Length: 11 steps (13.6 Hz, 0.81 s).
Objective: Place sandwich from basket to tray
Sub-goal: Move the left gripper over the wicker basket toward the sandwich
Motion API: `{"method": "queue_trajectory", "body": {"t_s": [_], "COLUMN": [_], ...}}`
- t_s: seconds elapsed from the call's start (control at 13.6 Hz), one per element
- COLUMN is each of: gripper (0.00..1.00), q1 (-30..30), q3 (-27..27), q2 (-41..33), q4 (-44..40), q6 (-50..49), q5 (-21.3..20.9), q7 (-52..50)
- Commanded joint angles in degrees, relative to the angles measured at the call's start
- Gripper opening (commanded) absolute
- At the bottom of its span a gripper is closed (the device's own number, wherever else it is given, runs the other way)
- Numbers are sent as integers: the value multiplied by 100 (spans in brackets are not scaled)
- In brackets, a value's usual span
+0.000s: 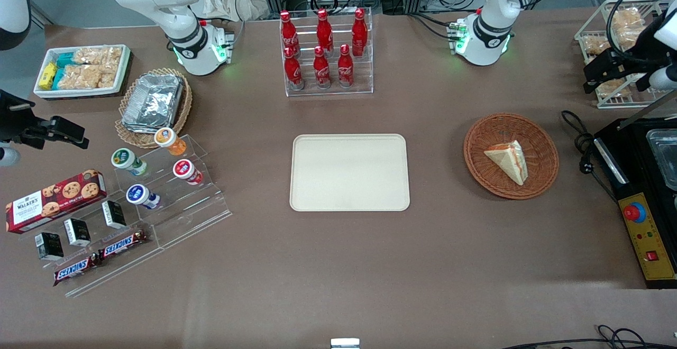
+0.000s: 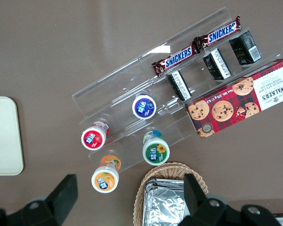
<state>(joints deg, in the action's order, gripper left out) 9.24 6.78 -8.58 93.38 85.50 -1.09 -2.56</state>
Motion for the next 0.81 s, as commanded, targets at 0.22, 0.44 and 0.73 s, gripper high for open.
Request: {"method": "queue_trajectory", "body": {"t_s": [0.22, 0.44, 0.73], "gripper": [100, 100, 100], "q1": [-72, -124, -194], "q3": [-1, 209, 587], "q2": [102, 137, 85], "q4": [-207, -172, 170], "q6": [-183, -191, -104], "q5": [-5, 39, 56], "q7": [54, -121, -675]}}
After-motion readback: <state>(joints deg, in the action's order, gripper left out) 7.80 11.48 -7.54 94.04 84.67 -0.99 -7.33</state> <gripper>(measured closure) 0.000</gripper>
